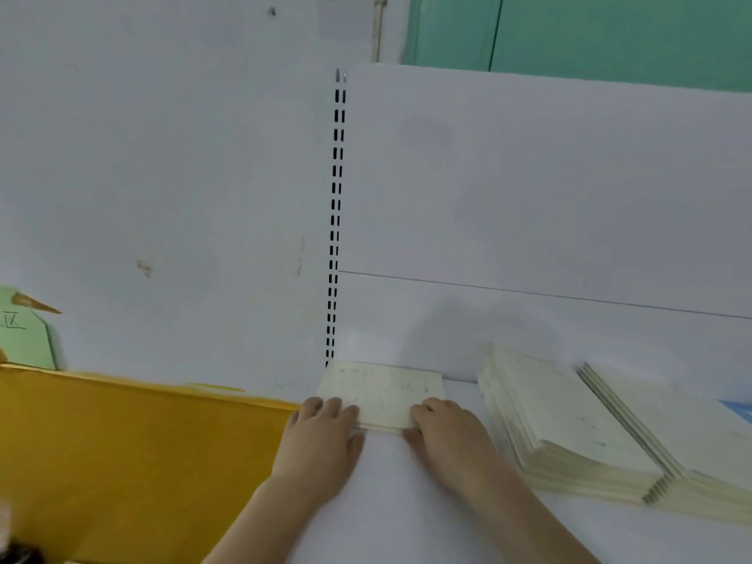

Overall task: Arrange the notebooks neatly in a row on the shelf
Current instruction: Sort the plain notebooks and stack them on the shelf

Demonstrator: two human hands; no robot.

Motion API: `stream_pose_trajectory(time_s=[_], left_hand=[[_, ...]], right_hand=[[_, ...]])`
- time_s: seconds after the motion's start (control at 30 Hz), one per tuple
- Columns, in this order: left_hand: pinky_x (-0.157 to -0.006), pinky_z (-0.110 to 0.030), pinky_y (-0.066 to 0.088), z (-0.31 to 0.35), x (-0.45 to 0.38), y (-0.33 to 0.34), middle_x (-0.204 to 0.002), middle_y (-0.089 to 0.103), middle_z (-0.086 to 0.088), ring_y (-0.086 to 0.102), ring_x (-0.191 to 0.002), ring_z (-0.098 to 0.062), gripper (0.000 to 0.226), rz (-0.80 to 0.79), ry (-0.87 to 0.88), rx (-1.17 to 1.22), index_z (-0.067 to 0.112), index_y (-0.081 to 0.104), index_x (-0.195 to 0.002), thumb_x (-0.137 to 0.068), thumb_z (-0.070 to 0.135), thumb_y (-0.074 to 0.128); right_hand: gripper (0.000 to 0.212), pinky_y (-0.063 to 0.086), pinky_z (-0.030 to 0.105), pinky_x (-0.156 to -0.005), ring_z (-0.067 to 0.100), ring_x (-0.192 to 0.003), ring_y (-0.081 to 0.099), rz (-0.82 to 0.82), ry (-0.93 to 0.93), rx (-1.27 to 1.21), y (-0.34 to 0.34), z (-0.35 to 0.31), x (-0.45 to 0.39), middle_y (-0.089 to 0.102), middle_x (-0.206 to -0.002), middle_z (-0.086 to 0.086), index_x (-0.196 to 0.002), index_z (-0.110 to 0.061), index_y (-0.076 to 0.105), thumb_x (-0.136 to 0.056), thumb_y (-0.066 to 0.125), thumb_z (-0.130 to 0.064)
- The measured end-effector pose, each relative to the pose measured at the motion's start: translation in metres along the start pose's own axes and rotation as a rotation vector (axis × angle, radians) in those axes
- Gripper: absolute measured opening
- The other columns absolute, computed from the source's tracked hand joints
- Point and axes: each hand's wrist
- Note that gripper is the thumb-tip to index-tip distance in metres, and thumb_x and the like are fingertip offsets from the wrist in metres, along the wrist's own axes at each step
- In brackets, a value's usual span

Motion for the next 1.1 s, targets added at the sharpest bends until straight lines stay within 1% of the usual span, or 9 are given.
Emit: stream_pose_trajectory(time_s=[0.17,0.3,0.37,0.47,0.53,0.67,0.8,0.93,1.1], left_hand=[[-0.121,-0.037,0.022,-0.013,0.001,0.004,-0.16,0.025,0.002,0.012,-0.15,-0.022,0.058,-0.05,-0.014,0.173,0.026,0.03,-0.152,-0.1,0.052,0.038],[-0.121,-0.039,0.021,-0.008,0.005,-0.006,-0.166,0.004,-0.004,0.001,-0.153,-0.025,0.068,0.313,-0.12,0.403,0.024,0.016,-0.155,-0.099,0.044,0.048],[-0.114,-0.037,0.033,0.001,0.009,-0.021,-0.164,0.011,-0.001,0.018,-0.15,-0.021,0.066,0.439,-0.147,0.541,0.025,0.019,-0.154,-0.098,0.044,0.049],[-0.095,-0.028,0.05,0.025,0.015,-0.043,-0.144,0.046,0.012,0.056,-0.11,0.001,0.059,0.237,-0.156,0.807,0.031,0.031,-0.148,-0.096,0.059,0.039],[-0.086,-0.023,0.048,0.044,0.019,-0.05,-0.132,0.055,0.017,0.057,-0.092,0.01,0.056,0.131,-0.166,1.098,0.034,0.034,-0.146,-0.096,0.059,0.042],[-0.081,-0.03,0.057,0.05,0.014,-0.054,-0.122,0.062,0.007,0.061,-0.101,-0.008,0.032,0.259,-0.285,1.292,0.03,0.043,-0.136,-0.104,0.021,0.042],[-0.059,-0.017,0.047,0.043,0.012,-0.057,-0.104,0.065,0.017,0.061,-0.092,-0.003,0.023,0.333,-0.316,1.275,0.036,0.054,-0.119,-0.105,0.022,0.043],[-0.062,-0.019,0.045,0.033,0.011,-0.051,-0.102,0.062,0.023,0.058,-0.092,0.001,0.023,0.348,-0.358,1.275,0.037,0.051,-0.119,-0.104,0.021,0.046],[-0.066,-0.028,0.049,0.018,0.016,-0.049,-0.107,0.067,0.013,0.063,-0.099,-0.012,0.025,0.375,-0.417,1.35,0.033,0.054,-0.124,-0.103,0.019,0.049]], right_hand=[[0.034,0.043,0.035,-0.075,0.021,-0.095,0.056,0.09,-0.004,0.027,0.007,0.002,-0.001,0.063,-0.106,-0.004,-0.107,-0.023,0.058,-0.102,0.029,-0.04],[0.042,0.028,0.027,-0.045,0.018,-0.049,0.057,0.423,0.021,0.104,-0.001,-0.004,0.007,0.06,-0.059,-0.003,-0.077,-0.022,0.059,-0.098,0.028,-0.039],[0.038,0.024,0.024,-0.038,0.013,-0.035,0.044,0.609,0.088,0.03,-0.012,-0.014,0.018,0.048,-0.046,-0.006,-0.071,-0.02,0.056,-0.098,0.034,-0.036],[0.034,0.029,0.024,-0.037,0.01,-0.038,0.045,0.69,0.185,-0.186,-0.024,-0.034,0.031,0.048,-0.049,-0.008,-0.077,-0.024,0.054,-0.099,0.033,-0.037],[0.035,0.039,0.025,-0.045,0.008,-0.05,0.053,0.582,0.128,-0.381,-0.025,-0.051,0.037,0.056,-0.061,-0.011,-0.088,-0.028,0.055,-0.1,0.025,-0.043],[0.045,0.046,0.017,-0.09,-0.005,-0.107,0.057,0.371,-0.106,-0.612,-0.023,-0.061,0.048,0.064,-0.117,-0.019,-0.128,-0.029,0.057,-0.1,0.026,-0.046],[0.038,0.035,0.012,-0.097,0.001,-0.119,0.05,0.497,0.112,-0.491,-0.023,-0.028,0.042,0.059,-0.126,-0.013,-0.127,-0.025,0.057,-0.1,0.035,-0.039],[0.057,0.02,0.036,-0.118,0.023,-0.146,0.016,0.03,0.08,-0.181,-0.004,-0.001,0.025,0.024,-0.158,0.002,-0.147,-0.022,0.033,-0.097,0.038,-0.05],[0.041,0.04,0.036,-0.097,0.025,-0.122,0.044,-0.146,0.02,-0.1,-0.007,0.008,0.003,0.051,-0.129,0.002,-0.125,-0.02,0.051,-0.096,0.041,-0.047]])
Point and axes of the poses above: each hand's wrist, its own x-axis away from the middle knuckle, its own y-axis out of the palm, z = x × y
